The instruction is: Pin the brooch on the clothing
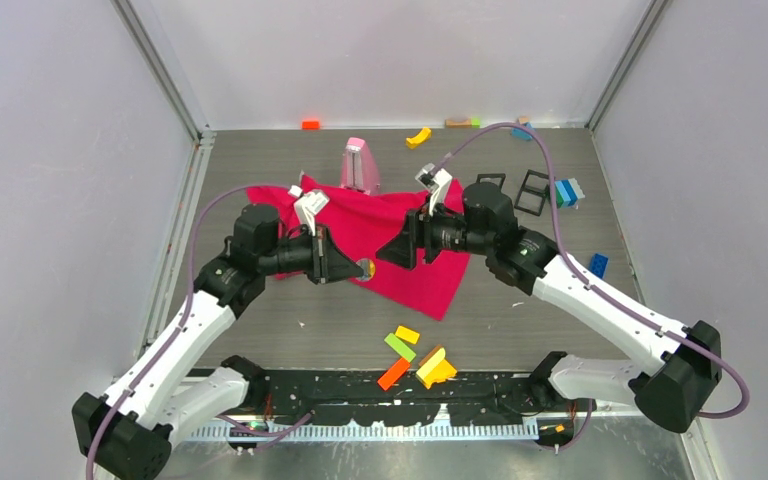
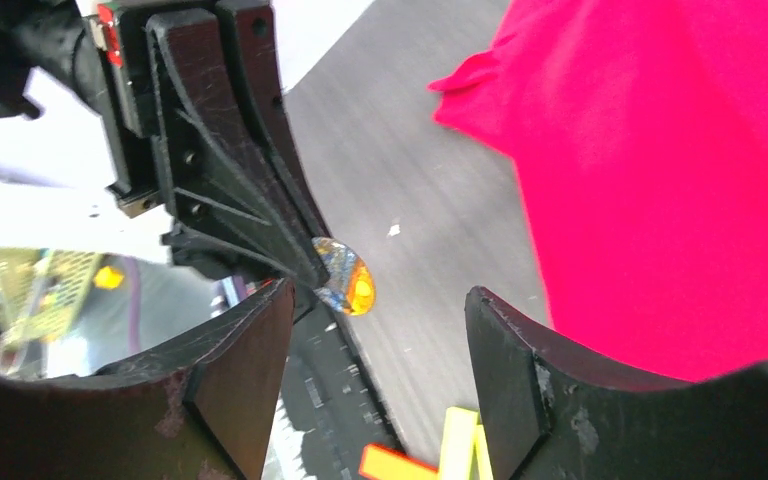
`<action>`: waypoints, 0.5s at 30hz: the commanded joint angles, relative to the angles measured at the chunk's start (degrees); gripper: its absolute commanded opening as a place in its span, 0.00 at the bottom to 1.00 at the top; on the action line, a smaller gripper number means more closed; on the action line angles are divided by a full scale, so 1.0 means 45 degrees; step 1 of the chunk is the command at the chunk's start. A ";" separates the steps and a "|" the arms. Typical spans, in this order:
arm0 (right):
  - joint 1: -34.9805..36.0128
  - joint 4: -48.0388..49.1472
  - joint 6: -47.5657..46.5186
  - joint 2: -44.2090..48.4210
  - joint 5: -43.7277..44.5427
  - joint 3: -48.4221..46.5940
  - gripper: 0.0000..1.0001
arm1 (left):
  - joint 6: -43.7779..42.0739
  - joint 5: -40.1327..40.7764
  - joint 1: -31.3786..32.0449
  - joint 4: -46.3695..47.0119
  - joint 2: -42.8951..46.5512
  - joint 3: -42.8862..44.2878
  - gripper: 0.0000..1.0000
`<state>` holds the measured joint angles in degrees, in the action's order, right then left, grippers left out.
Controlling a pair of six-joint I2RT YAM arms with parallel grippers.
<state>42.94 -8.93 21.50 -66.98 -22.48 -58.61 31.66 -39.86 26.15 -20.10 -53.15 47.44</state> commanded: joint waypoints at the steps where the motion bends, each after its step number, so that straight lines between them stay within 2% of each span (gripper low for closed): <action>1: -0.0164 0.0809 0.1462 0.0241 -0.2966 -0.0301 0.68 | -0.1064 -0.1627 0.0009 0.0487 0.0795 0.0356 0.00; 6: -0.0205 0.1216 0.2059 0.0015 -0.3986 -0.0095 0.59 | -0.0510 -0.2327 0.0009 0.1557 0.1137 0.0070 0.00; 15: -0.0196 0.1485 0.2445 -0.0397 -0.4813 -0.0159 0.44 | -0.0180 -0.2568 0.0009 0.2002 0.1068 -0.0014 0.00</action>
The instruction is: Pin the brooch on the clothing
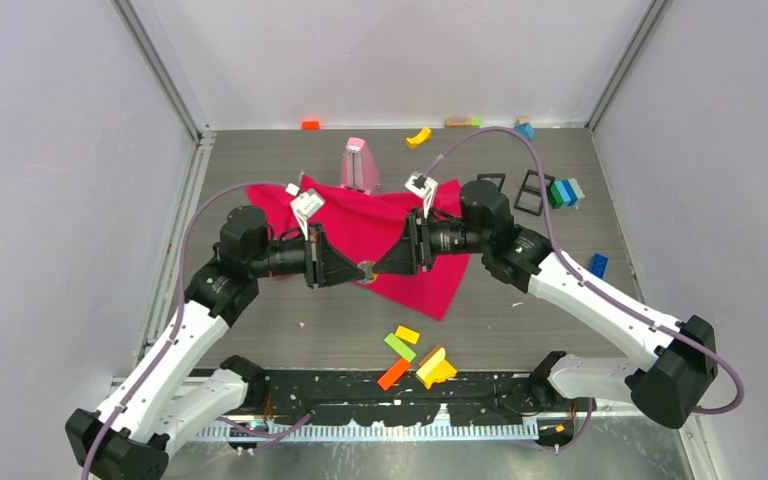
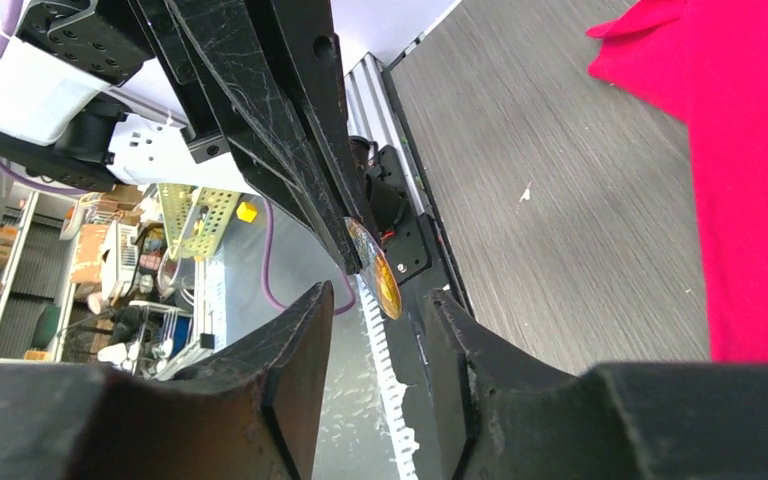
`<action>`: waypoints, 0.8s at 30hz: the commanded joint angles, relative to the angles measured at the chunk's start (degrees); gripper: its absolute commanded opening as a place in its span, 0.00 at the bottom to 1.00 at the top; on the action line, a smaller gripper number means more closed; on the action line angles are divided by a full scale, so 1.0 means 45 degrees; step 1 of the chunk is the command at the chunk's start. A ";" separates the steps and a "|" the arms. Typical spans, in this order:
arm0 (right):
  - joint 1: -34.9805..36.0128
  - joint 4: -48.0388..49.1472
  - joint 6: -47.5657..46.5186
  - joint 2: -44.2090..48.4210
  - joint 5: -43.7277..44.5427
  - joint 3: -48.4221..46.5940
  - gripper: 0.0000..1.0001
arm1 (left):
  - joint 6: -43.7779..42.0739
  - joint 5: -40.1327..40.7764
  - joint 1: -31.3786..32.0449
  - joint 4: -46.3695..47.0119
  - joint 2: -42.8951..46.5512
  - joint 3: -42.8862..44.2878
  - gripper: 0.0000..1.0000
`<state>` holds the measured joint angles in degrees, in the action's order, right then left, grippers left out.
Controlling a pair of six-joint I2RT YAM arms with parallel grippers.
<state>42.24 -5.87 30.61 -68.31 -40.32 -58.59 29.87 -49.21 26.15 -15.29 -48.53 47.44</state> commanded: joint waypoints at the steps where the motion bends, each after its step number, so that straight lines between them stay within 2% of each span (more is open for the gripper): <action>1: -0.0033 0.0852 0.0457 -0.0146 -0.0944 -0.0174 0.43 | 0.0274 -0.0517 0.0009 0.1012 0.0048 -0.0047 0.00; 9: -0.0031 0.1149 0.0592 -0.0473 -0.1285 -0.0173 0.34 | 0.0543 -0.0646 0.0009 0.1392 0.0045 -0.0152 0.00; 12: -0.0031 0.1229 0.0563 -0.0516 -0.1332 -0.0200 0.23 | 0.0651 -0.0650 0.0009 0.1509 -0.0027 -0.0190 0.00; 14: -0.0031 0.1197 0.0422 -0.0480 -0.1300 -0.0203 0.12 | 0.0747 -0.0573 0.0009 0.1550 -0.0059 -0.0181 0.01; 15: -0.0031 0.1124 0.0306 -0.0434 -0.1219 -0.0218 0.05 | 0.0812 -0.0483 0.0009 0.1508 -0.0065 -0.0158 0.12; 16: -0.0031 0.0815 -0.0050 -0.0390 -0.0905 -0.0230 0.03 | 0.0839 -0.0294 0.0009 0.1343 -0.0093 -0.0079 0.27; 17: -0.0031 0.0600 -0.0282 -0.0274 -0.0382 -0.0264 0.01 | 0.0813 0.0003 0.0009 0.0995 -0.0111 0.0050 0.47; 19: -0.0042 -0.0168 -0.1200 -0.0018 0.0806 -0.0301 0.01 | 0.0735 0.0862 -0.0010 0.0096 -0.0148 0.0397 0.73; 22: -0.0005 -0.0931 -0.2912 0.0543 0.2721 -0.0164 0.01 | 0.1011 0.2649 -0.0011 -0.1303 -0.0126 0.1040 0.88; 24: 0.0082 -0.0960 -0.4019 0.0878 0.4017 0.0046 0.01 | 0.1755 0.3728 -0.0040 -0.2265 -0.0173 0.1552 0.92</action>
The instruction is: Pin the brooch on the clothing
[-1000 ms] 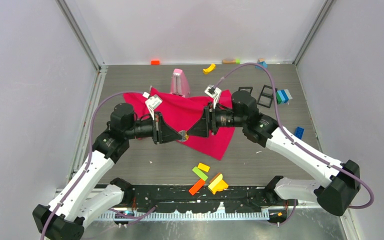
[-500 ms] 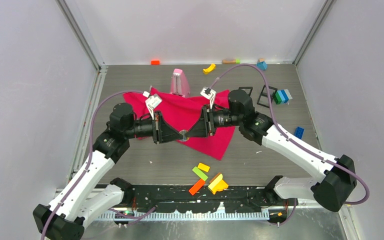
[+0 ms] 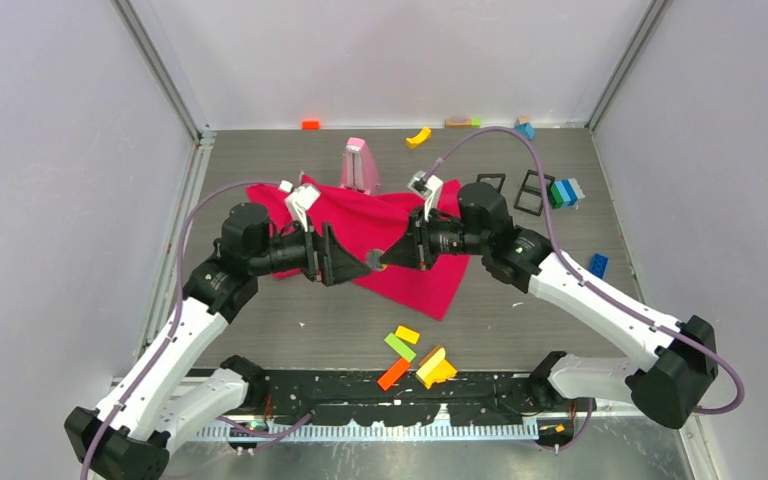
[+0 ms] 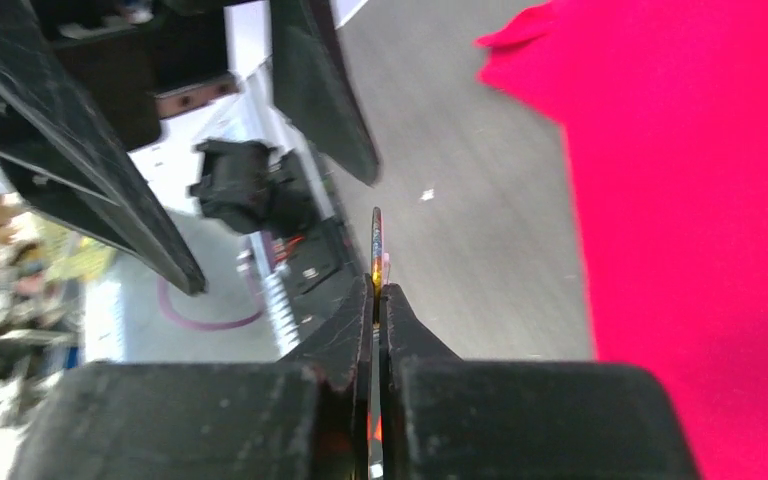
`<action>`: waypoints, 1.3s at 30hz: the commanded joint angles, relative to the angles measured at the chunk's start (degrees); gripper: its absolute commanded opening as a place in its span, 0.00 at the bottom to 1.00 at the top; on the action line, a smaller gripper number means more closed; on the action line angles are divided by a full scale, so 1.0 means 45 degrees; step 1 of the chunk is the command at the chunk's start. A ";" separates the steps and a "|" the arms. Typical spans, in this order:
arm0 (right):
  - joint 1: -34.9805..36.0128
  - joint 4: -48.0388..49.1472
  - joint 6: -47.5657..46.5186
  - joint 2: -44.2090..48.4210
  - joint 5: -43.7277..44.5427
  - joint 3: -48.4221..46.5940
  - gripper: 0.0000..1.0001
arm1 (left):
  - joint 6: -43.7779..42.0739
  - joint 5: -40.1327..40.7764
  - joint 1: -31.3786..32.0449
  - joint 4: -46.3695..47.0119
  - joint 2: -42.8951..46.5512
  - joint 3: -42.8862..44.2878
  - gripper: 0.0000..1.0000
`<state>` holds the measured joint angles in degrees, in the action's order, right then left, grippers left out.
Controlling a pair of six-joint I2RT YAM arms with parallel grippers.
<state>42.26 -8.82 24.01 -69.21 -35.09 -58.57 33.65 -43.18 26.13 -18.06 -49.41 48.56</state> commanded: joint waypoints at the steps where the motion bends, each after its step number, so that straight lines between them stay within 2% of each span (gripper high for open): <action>1: 0.0193 -0.0227 -0.2899 0.1178 0.3643 0.0186 0.01 | 0.1413 0.2654 -0.0053 -0.2003 -0.0027 0.1469 0.93; 6: 0.1408 0.0272 -0.5947 0.1625 0.5938 0.0615 0.01 | 0.5340 0.2471 -0.0160 -0.2027 -0.0417 0.1192 0.94; 8: 0.2386 0.0667 -0.7353 0.1717 0.7727 0.0884 0.01 | 0.6533 0.2170 -0.0162 -0.1526 -0.0501 0.0821 0.94; 10: 0.3289 0.1161 -0.8491 0.1800 0.8773 0.1152 0.01 | 0.6951 0.2307 -0.0162 -0.1358 -0.0413 0.0616 0.95; 14: 0.4385 0.2296 -0.9656 0.2002 0.9420 0.1655 0.01 | 0.6804 0.2984 -0.0182 -0.2203 -0.0257 0.0594 0.96; 18: 0.5447 0.3298 -1.1330 0.2030 1.0337 0.2066 0.01 | 0.7093 0.2847 -0.0182 -0.2026 -0.0233 0.0085 0.94; 25: 0.6456 0.3861 -1.2649 0.1515 1.1458 0.2037 0.01 | 0.7572 0.2661 -0.0182 -0.1171 -0.0211 -0.0530 0.74; 30: 0.6600 0.3930 -1.2972 0.1247 1.1501 0.1900 0.01 | 0.7743 0.2678 -0.0182 -0.0898 -0.0113 -0.0755 0.55; 37: 0.6938 0.4016 -1.3657 0.0779 1.2149 0.1823 0.01 | 0.7981 0.2440 -0.0182 -0.0504 -0.0160 -0.0873 0.43; 39: 0.7040 0.4157 -1.3839 0.0637 1.2339 0.1823 0.01 | 0.7977 0.2394 -0.0182 -0.0461 -0.0208 -0.0868 0.37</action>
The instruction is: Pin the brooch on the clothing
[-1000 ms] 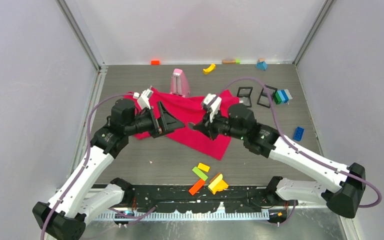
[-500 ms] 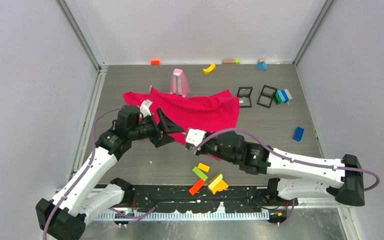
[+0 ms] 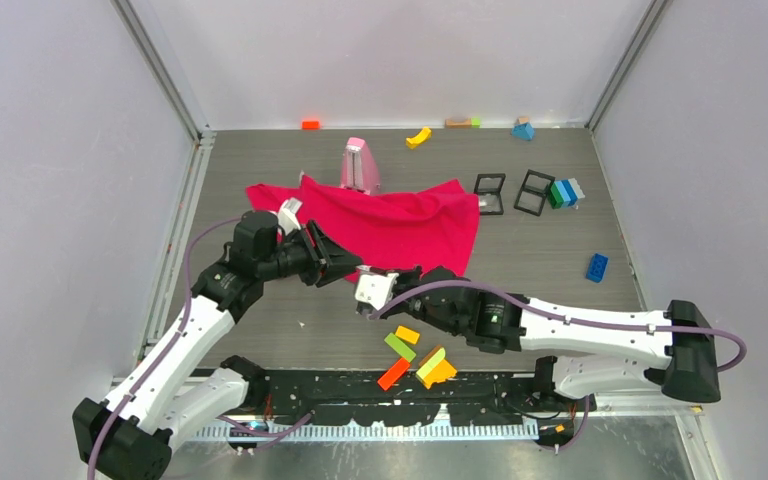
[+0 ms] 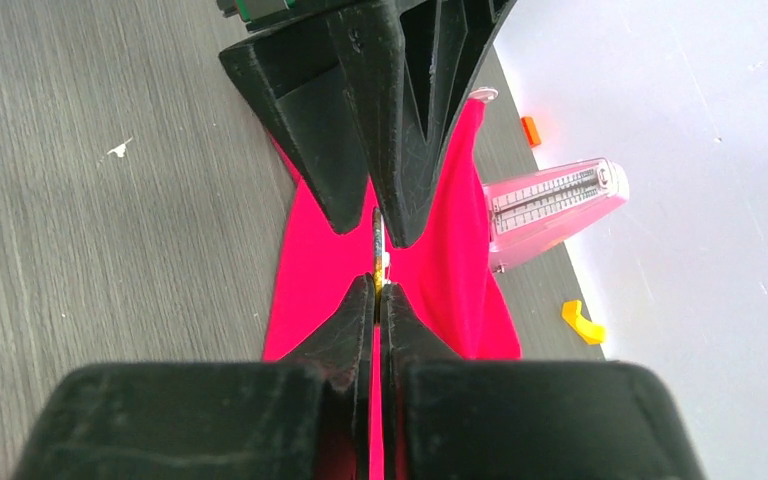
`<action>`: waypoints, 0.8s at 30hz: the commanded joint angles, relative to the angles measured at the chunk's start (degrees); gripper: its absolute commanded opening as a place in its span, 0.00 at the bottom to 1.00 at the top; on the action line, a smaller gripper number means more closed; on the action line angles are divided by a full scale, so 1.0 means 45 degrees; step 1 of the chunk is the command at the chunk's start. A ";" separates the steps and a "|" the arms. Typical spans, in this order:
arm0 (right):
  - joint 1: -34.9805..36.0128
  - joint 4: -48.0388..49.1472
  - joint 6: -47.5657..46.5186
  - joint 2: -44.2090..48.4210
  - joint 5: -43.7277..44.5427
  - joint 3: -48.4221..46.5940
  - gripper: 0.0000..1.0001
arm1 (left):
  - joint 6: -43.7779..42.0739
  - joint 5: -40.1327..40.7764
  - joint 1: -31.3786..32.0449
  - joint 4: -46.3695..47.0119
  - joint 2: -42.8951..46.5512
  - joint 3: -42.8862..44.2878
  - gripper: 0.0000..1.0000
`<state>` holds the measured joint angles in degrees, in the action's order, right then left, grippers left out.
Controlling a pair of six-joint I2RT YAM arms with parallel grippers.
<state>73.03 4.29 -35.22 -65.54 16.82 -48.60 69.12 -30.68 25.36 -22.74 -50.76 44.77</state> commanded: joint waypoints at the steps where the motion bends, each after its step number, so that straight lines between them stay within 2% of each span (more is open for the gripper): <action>1: 0.0228 0.1267 -0.0731 -0.0274 0.0903 -0.0401 0.01 | 0.0094 -0.0416 -0.0012 0.0612 0.0051 -0.0045 0.33; 5: 0.0404 0.1389 -0.0966 -0.0579 0.1160 -0.0464 0.01 | 0.0199 -0.0468 -0.0012 0.0855 0.0013 -0.0122 0.20; 8: 0.0527 0.1535 -0.0955 -0.0715 0.1363 -0.0455 0.01 | 0.0235 -0.0293 -0.0012 0.0918 0.0104 -0.0174 0.01; 10: 0.0559 0.1595 -0.0673 -0.0712 0.1585 -0.0424 0.12 | 0.0262 0.0039 -0.0012 0.0956 0.0317 -0.0258 0.00; 14: 0.0557 0.1817 0.0751 -0.0312 0.2429 -0.0162 0.46 | 0.0435 0.1068 -0.0096 0.1634 0.1167 -0.0801 0.00; 16: 0.0549 0.1870 0.1555 0.0038 0.2690 0.0189 0.54 | 0.0430 0.1690 -0.0161 0.2134 0.1699 -0.1143 0.00; 18: 0.0462 0.1850 0.2343 0.0402 0.2754 0.0450 0.59 | 0.0292 0.2105 -0.0204 0.2718 0.2198 -0.1485 0.00; 22: -0.0504 0.1343 0.5304 0.1171 0.1868 0.0571 0.63 | -0.0522 0.2715 -0.0226 0.3401 0.3138 -0.1874 0.00; 24: -0.1520 0.1098 0.8313 0.1542 0.0593 0.0576 0.63 | -0.1115 0.2869 -0.0226 0.3554 0.3504 -0.1964 0.00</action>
<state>72.44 7.64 -20.03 -62.76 25.61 -45.98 69.54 -21.52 24.62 -13.52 -38.09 36.47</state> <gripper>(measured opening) 0.630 0.026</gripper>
